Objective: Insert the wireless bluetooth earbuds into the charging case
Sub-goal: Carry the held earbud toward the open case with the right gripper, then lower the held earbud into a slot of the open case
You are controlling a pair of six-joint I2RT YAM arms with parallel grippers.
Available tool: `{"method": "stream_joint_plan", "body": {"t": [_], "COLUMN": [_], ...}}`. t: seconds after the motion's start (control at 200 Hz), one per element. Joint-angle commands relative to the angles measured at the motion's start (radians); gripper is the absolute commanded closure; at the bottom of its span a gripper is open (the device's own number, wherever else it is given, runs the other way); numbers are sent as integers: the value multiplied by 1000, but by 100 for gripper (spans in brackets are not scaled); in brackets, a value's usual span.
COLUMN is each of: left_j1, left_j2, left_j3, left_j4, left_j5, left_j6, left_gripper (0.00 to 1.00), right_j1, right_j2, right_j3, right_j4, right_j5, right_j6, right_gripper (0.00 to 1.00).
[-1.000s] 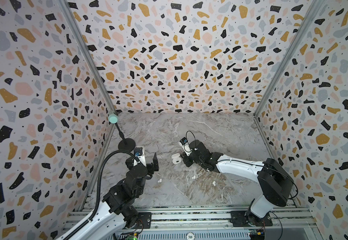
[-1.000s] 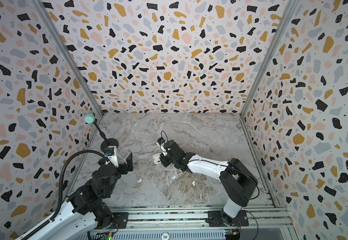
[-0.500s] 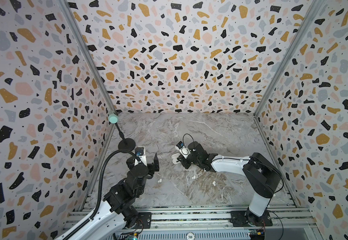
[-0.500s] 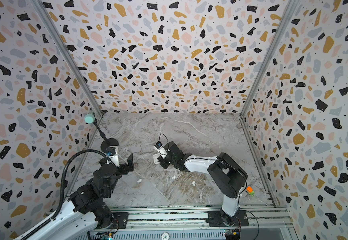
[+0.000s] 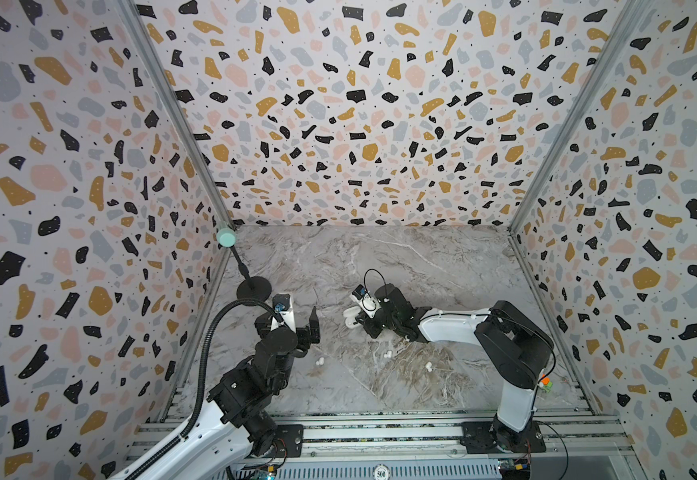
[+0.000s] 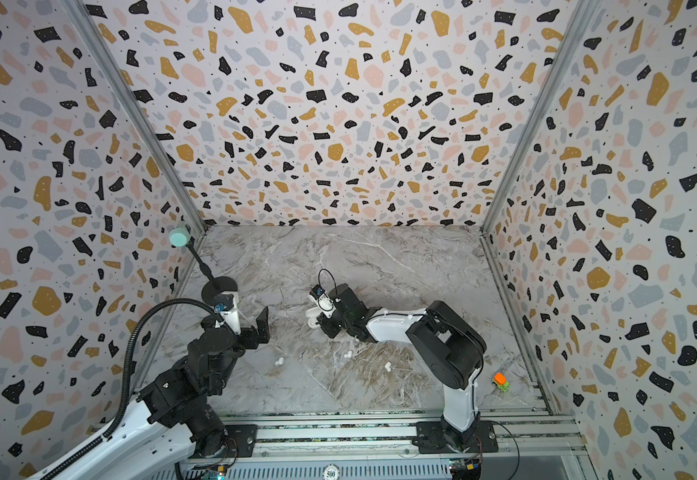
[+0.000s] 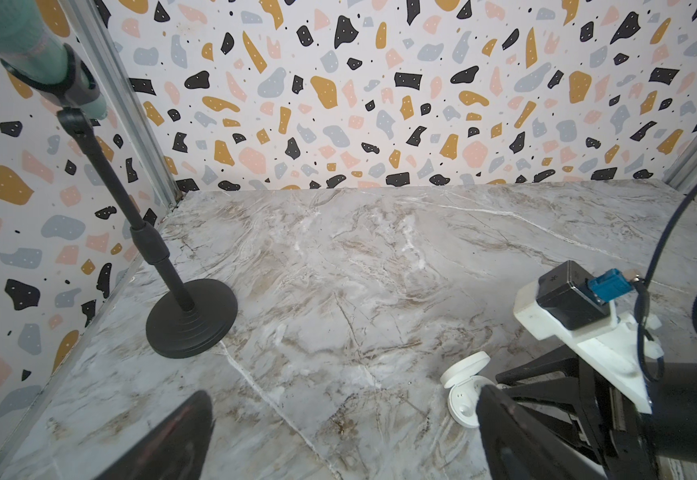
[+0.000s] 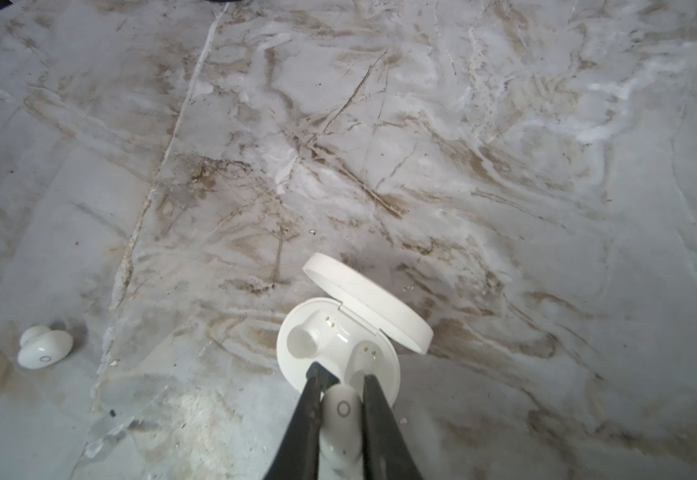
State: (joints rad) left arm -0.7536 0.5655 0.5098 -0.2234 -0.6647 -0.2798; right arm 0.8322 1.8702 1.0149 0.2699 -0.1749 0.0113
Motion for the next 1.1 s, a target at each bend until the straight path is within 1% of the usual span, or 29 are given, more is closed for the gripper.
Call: {"method": "stream_joint_plan", "body": {"t": [0.0,0.606,1.091], "left_j1": [5,5,5], "left_j2": [4,29,41], "left_j3": [-5,-2,-2], "left_j4": [38,40,41], "left_j5": [3,20,34], "left_j6": [10,18,22], "left_gripper": [0,0,0], "right_j1": [-3,-2,-4], "right_j2": [11,53,72], "right_j3": [45,87,80], "right_j4": [1,-10,-2], "right_j5": [2,4,14], "right_j6": [-21,-36,-42], "right_gripper": [100,100,100]}}
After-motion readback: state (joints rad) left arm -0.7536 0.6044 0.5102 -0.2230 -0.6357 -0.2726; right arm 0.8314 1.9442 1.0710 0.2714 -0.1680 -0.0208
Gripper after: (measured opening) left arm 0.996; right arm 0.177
